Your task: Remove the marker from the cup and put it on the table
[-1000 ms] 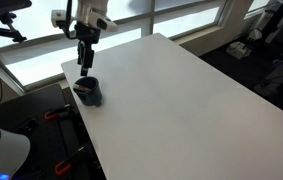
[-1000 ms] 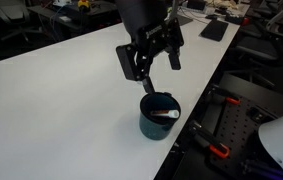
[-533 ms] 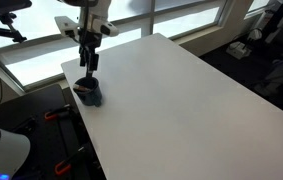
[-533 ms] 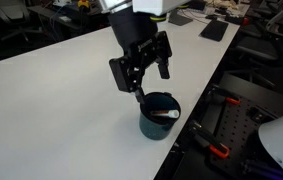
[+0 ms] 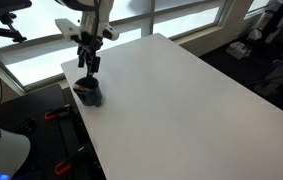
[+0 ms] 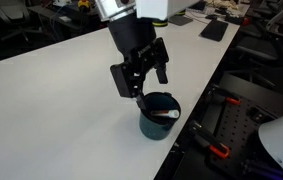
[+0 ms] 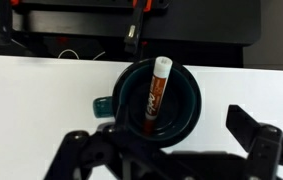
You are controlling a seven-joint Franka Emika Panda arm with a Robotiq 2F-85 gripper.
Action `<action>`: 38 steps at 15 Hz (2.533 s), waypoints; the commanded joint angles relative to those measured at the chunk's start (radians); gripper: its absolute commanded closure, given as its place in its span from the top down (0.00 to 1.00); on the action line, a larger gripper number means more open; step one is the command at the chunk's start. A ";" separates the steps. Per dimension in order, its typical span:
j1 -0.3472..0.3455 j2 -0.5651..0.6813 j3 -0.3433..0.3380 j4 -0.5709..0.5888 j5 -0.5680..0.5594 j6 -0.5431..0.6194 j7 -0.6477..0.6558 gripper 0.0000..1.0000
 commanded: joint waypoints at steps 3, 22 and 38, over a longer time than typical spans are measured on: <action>0.018 0.039 -0.021 0.030 -0.003 -0.028 0.000 1.00; 0.010 0.342 -0.056 0.251 0.053 -0.307 -0.064 0.70; 0.009 0.410 -0.068 0.337 0.059 -0.431 -0.072 0.01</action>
